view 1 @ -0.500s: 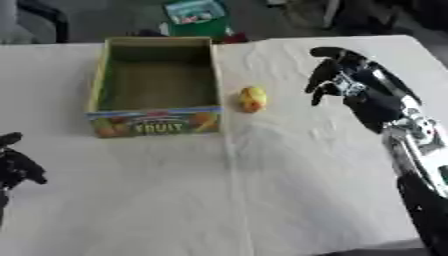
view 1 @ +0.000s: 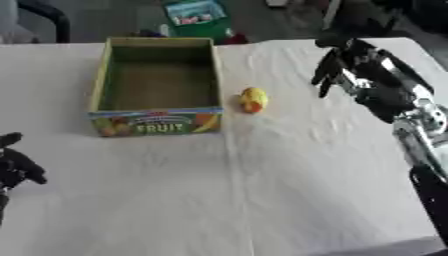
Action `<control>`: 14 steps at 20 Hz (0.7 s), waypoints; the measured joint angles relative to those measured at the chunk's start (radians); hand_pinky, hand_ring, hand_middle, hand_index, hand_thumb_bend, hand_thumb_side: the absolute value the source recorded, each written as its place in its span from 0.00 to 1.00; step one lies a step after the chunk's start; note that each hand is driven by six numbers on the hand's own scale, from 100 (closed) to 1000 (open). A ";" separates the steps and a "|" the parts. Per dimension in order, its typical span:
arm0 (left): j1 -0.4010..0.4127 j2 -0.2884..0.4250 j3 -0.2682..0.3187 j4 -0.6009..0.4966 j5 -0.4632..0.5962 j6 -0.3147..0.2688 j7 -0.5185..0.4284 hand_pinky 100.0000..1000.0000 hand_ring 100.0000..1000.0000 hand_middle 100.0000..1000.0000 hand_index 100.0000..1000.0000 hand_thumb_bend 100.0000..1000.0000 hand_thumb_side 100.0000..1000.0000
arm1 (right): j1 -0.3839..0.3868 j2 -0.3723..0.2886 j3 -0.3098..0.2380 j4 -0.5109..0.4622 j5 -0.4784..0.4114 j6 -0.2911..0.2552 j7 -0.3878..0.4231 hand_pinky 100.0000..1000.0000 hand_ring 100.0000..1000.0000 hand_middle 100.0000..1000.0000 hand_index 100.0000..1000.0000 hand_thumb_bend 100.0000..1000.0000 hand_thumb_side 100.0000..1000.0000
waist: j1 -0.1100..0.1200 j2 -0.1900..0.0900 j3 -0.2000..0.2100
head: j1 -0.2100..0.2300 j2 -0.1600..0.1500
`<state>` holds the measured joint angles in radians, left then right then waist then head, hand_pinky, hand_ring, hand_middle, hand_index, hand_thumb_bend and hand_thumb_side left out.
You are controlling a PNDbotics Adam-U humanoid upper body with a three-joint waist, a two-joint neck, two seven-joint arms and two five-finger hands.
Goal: Pick up objects on the table and place them in the box.
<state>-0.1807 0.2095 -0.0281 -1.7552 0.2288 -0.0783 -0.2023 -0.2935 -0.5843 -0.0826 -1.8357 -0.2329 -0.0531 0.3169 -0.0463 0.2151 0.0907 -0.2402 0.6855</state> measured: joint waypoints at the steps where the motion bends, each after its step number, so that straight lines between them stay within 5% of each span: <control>1: 0.000 0.000 0.000 0.000 0.000 0.000 0.000 0.41 0.45 0.40 0.77 0.00 0.74 | -0.008 -0.020 0.004 0.005 0.003 -0.010 0.000 0.38 0.52 0.48 0.84 0.00 0.23 | -0.001 0.000 0.001 | 0.000 0.000; 8: 0.002 0.000 0.000 0.000 0.000 0.002 -0.005 0.41 0.45 0.40 0.78 0.00 0.74 | -0.119 -0.153 0.063 0.148 0.061 -0.073 0.036 0.41 0.54 0.50 0.86 0.00 0.13 | -0.006 -0.007 0.011 | -0.004 0.001; 14: 0.004 0.000 -0.006 0.000 0.000 0.003 -0.011 0.41 0.45 0.40 0.78 0.00 0.74 | -0.285 -0.177 0.125 0.392 0.255 -0.164 0.055 0.47 0.60 0.56 0.88 0.00 0.11 | -0.009 -0.013 0.031 | -0.009 0.007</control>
<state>-0.1768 0.2098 -0.0339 -1.7549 0.2288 -0.0757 -0.2136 -0.5785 -0.7610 0.0426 -1.4437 0.0220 -0.2167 0.3723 -0.0558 0.2025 0.1216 -0.2494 0.6930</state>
